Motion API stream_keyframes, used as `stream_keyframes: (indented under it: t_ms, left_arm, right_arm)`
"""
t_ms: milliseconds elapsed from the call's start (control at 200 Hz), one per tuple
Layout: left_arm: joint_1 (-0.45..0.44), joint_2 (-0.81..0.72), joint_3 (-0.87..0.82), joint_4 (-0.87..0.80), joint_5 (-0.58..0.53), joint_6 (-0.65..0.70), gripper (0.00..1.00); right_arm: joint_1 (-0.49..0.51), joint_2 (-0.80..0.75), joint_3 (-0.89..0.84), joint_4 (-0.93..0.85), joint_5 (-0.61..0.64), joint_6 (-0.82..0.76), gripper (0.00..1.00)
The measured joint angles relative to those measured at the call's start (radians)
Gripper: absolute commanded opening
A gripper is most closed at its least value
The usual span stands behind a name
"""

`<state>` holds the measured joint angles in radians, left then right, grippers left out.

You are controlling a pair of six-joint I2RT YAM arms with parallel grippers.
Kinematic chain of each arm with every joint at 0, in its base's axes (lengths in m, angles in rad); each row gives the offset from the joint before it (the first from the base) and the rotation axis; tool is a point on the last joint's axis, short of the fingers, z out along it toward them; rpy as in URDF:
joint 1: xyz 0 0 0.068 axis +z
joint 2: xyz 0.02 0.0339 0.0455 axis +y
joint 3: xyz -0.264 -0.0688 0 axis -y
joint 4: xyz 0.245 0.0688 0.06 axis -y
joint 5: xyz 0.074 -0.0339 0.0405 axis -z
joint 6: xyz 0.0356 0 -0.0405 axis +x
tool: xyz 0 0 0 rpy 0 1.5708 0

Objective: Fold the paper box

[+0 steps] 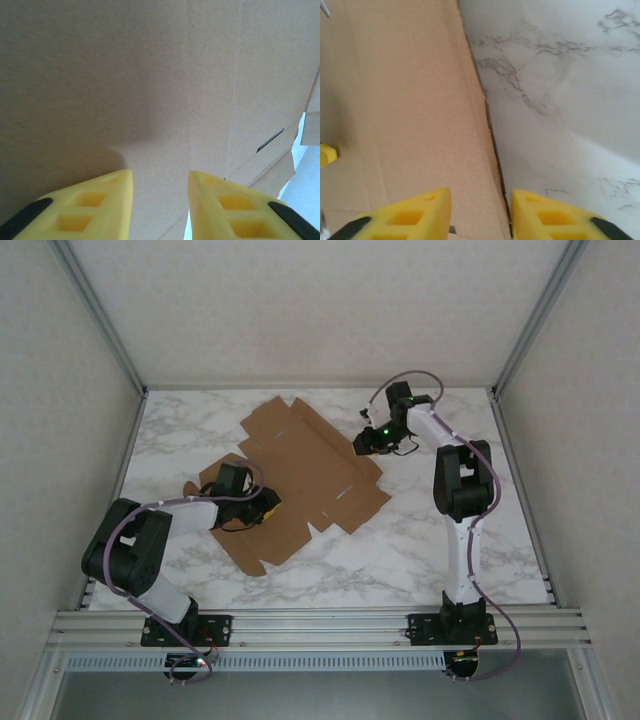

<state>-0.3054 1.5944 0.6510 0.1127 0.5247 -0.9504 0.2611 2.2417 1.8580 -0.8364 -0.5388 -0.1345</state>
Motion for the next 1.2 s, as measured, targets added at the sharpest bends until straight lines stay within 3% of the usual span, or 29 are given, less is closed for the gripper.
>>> stream_keyframes:
  t_ms: [390,566,786,1021,1202]
  left_arm:
    - [0.002,0.014,0.0,0.011,0.0,0.0,0.33]
    - [0.008,0.014,0.0,0.006,-0.001,0.005,0.31]
    - [0.016,0.014,-0.005,0.004,-0.001,0.011,0.3]
    - [0.018,0.014,-0.005,0.003,0.0,0.012,0.3]
    - [0.019,0.014,-0.005,0.003,0.0,0.012,0.3]
  right_arm:
    - [0.037,0.0,0.002,-0.013,0.089,-0.031,0.32]
    - [0.042,-0.016,-0.023,0.021,0.161,-0.023,0.73]
    - [-0.014,-0.056,-0.031,0.042,0.164,-0.003,0.82]
    - [-0.021,0.0,0.031,0.006,0.042,0.003,0.8]
    - [0.025,0.067,0.045,-0.022,-0.019,0.002,0.59]
